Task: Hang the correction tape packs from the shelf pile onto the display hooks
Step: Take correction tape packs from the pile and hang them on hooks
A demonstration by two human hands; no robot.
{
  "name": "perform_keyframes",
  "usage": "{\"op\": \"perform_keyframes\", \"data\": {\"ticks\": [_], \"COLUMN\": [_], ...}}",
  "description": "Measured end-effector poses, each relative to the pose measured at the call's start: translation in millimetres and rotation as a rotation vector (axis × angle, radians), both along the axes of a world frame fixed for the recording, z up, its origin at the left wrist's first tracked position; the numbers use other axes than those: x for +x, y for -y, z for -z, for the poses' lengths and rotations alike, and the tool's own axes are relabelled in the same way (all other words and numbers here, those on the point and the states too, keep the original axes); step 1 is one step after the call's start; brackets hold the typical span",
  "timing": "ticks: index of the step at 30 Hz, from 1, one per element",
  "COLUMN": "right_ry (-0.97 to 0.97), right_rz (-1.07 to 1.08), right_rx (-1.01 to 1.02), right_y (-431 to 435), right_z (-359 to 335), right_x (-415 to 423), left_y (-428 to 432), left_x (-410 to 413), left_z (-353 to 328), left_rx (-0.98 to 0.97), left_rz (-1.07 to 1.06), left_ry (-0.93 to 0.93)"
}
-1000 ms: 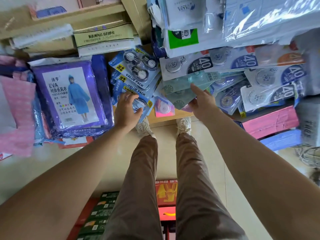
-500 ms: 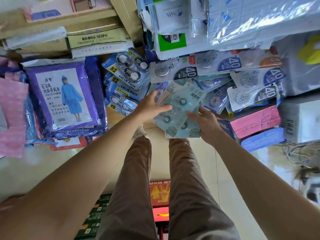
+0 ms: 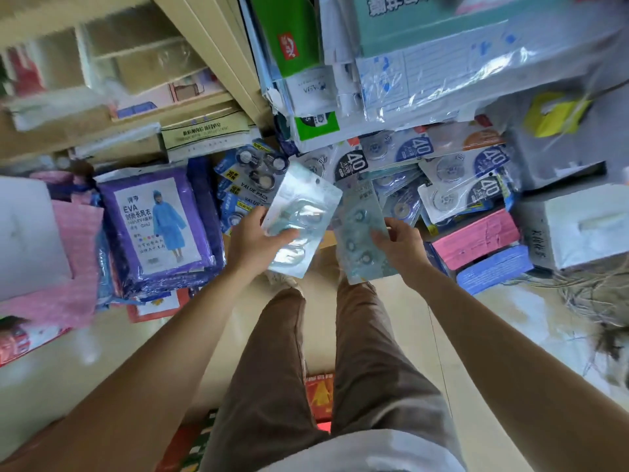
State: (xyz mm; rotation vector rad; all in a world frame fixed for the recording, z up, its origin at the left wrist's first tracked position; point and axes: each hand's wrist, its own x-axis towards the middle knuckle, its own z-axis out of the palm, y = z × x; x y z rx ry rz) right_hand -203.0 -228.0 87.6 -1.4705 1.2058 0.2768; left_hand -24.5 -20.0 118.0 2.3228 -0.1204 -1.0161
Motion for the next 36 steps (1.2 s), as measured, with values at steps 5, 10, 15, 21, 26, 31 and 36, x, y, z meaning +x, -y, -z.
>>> {"op": "perform_keyframes", "data": {"ticks": [5,10,15,21,26,31,36], "right_ry": [0.037,0.141,0.199,0.362,0.554,0.770,0.965], "right_rz": [-0.058,0.024,0.103,0.191,0.269,0.313,0.363], "right_rx": [-0.113,-0.279,-0.490,-0.650,-0.734,-0.819,-0.869], "right_y": [3.0,-15.6,-32.6,-23.8,-4.9,24.6,57.9], "right_z": [-83.9,-179.6,-242.3,-316.8,-376.3,-445.6,-500.6], "right_x": [11.8,21.0,27.3,45.4,46.6,54.0,72.2], "left_y": [-1.2,-1.0,5.6,22.4,39.2,66.5,86.6], "left_x": [5.1,16.1,42.6,71.5,71.7,69.6,72.8], "left_z": [-84.3,-176.5,-268.6,-340.8,-408.3,-488.3,-561.0], "left_rx": [-0.030,-0.155,-0.304,-0.451,-0.589,-0.814,-0.952], "left_rz": [0.079,0.163,0.208,0.269,0.275,0.221,0.158], "left_ry": [0.185,0.358,0.573,0.703,0.884,1.079,1.155]}}
